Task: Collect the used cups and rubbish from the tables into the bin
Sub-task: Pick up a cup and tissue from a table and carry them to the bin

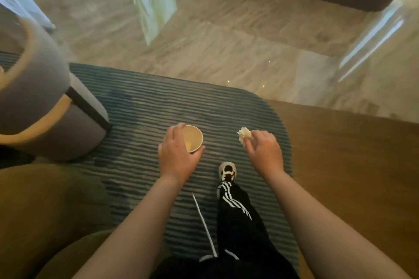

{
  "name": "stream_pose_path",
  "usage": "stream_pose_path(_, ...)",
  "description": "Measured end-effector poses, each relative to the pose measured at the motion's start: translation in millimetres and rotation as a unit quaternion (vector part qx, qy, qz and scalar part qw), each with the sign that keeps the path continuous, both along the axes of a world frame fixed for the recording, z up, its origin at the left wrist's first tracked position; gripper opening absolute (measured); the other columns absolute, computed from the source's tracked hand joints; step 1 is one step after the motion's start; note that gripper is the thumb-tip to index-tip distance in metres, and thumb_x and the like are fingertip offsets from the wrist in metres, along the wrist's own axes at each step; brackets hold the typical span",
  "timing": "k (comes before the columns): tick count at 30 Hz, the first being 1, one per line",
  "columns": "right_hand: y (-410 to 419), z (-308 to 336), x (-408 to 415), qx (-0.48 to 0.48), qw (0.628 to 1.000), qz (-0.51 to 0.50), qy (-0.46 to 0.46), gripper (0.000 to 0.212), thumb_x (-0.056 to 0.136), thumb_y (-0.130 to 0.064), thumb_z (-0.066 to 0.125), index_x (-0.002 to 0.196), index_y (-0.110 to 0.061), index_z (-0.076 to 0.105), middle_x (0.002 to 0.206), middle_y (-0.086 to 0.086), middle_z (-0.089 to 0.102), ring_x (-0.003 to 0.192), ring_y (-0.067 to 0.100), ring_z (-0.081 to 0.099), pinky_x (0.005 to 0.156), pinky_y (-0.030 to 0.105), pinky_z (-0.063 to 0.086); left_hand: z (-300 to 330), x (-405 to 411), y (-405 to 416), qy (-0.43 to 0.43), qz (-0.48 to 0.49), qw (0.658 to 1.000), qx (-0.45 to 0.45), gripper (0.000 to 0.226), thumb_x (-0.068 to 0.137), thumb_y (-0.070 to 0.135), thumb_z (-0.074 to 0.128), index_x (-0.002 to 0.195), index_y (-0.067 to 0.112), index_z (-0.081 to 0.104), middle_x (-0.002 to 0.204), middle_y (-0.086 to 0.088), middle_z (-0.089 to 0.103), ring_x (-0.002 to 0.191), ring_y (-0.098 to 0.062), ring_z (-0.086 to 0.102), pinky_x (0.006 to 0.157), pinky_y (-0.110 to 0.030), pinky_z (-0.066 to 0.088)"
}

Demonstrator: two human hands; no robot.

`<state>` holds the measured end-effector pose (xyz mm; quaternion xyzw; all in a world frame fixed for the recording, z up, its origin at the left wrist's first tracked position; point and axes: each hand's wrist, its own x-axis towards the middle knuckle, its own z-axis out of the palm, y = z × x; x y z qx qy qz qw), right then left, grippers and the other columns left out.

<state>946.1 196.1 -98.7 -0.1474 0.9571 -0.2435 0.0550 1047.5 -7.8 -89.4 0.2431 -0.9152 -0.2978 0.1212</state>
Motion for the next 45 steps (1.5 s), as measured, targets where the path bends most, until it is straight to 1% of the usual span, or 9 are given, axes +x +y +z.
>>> stream_pose_path(4, -53.5, -21.1, -122.0, -0.017, 0.999, 0.027, -0.005, 0.025, 0.094, -0.035, 0.05, 0.108, -0.017, 0.061, 0.105, -0.001, 0.062, 0.097, 0.017, 0.052, 0.086, 0.035, 0.045, -17.1, -109.4, -55.5, -0.006, 0.024, 1.0, -0.003, 0.075, 0.074, 0.044, 0.074, 0.133, 0.013, 0.04, 0.129, -0.006, 0.046, 0.112, -0.023, 0.048, 0.094, -0.048, 0.041)
stream_pose_path(9, -122.7, -21.4, -291.1, 0.021, 0.995, 0.095, -0.016, 0.027, 0.095, -0.035, 0.05, 0.109, -0.016, 0.062, 0.107, 0.002, 0.063, 0.099, 0.019, 0.052, 0.085, 0.034, 0.043, -4.7, -265.5, -148.3, 0.005, 0.097, 0.995, -0.006, 0.075, 0.071, 0.043, 0.077, 0.131, 0.014, 0.042, 0.128, -0.008, 0.046, 0.111, -0.028, 0.048, 0.089, -0.046, 0.041)
stream_pose_path(15, -235.6, 5.0, -436.6, 0.022, 0.987, 0.157, -0.013, 0.022, 0.093, -0.035, 0.05, 0.095, -0.016, 0.06, 0.09, 0.002, 0.06, 0.085, 0.022, 0.054, 0.072, 0.032, 0.04, 21.4, -394.1, -244.2, 0.022, 0.18, 0.983, -0.008, 0.076, 0.07, 0.047, 0.076, 0.13, 0.017, 0.042, 0.127, -0.006, 0.047, 0.11, -0.028, 0.049, 0.089, -0.046, 0.043)
stream_pose_path(22, -399.6, 3.6, -559.6, 0.01, 0.975, 0.222, -0.023, 0.023, 0.093, -0.033, 0.05, 0.1, -0.014, 0.062, 0.097, 0.006, 0.062, 0.08, 0.023, 0.054, 0.071, 0.028, 0.034, 10.8, -487.6, -371.6, 0.028, 0.249, 0.968, -0.024, 0.076, 0.07, 0.047, 0.076, 0.13, 0.016, 0.04, 0.126, -0.006, 0.047, 0.108, -0.025, 0.05, 0.088, -0.049, 0.044)
stream_pose_path(24, -455.9, -3.6, -594.6, 0.007, 0.97, 0.244, -0.017, 0.023, 0.093, -0.032, 0.049, 0.099, -0.013, 0.061, 0.096, 0.007, 0.061, 0.078, 0.021, 0.051, 0.069, 0.029, 0.035, 2.4, -514.8, -422.0, 0.037, 0.265, 0.963, -0.031, 0.076, 0.07, 0.046, 0.077, 0.129, 0.016, 0.04, 0.124, -0.007, 0.048, 0.108, -0.025, 0.05, 0.087, -0.048, 0.045)
stream_pose_path(28, -589.0, -12.5, -661.5, 0.004, 0.956, 0.292, -0.009, 0.023, 0.094, -0.03, 0.049, 0.095, -0.01, 0.061, 0.094, 0.008, 0.061, 0.084, 0.029, 0.056, 0.068, 0.032, 0.039, -10.3, -569.1, -536.8, 0.043, 0.303, 0.951, -0.041, 0.075, 0.067, 0.043, 0.08, 0.125, 0.015, 0.043, 0.121, -0.007, 0.051, 0.105, -0.026, 0.052, 0.084, -0.049, 0.047)
stream_pose_path(31, -689.5, -6.7, -708.3, 0.011, 0.945, 0.328, 0.005, 0.023, 0.095, -0.028, 0.051, 0.094, -0.008, 0.062, 0.095, 0.012, 0.062, 0.088, 0.032, 0.055, 0.07, 0.033, 0.038, -5.4, -606.5, -620.0, 0.038, 0.321, 0.945, -0.052, 0.073, 0.066, 0.039, 0.082, 0.124, 0.014, 0.044, 0.119, -0.008, 0.052, 0.104, -0.027, 0.053, 0.082, -0.045, 0.046)
stream_pose_path(36, -821.0, 10.9, -765.9, -0.009, 0.939, 0.344, 0.016, 0.02, 0.092, -0.027, 0.055, 0.088, -0.008, 0.062, 0.088, 0.011, 0.062, 0.084, 0.031, 0.054, 0.067, 0.029, 0.032, 10.8, -655.5, -732.5, 0.027, 0.346, 0.936, -0.064, 0.073, 0.064, 0.037, 0.083, 0.123, 0.013, 0.045, 0.118, -0.01, 0.052, 0.102, -0.028, 0.054, 0.079, -0.042, 0.045)
stream_pose_path(45, -989.6, 10.9, -842.3, -0.026, 0.915, 0.403, 0.0, 0.022, 0.092, -0.026, 0.053, 0.091, -0.007, 0.062, 0.09, 0.011, 0.062, 0.086, 0.03, 0.054, 0.071, 0.038, 0.045, 4.9, -724.0, -862.3, 0.015, 0.401, 0.914, -0.064, 0.072, 0.063, 0.036, 0.084, 0.121, 0.013, 0.046, 0.116, -0.011, 0.053, 0.098, -0.03, 0.055, 0.075, -0.043, 0.048)
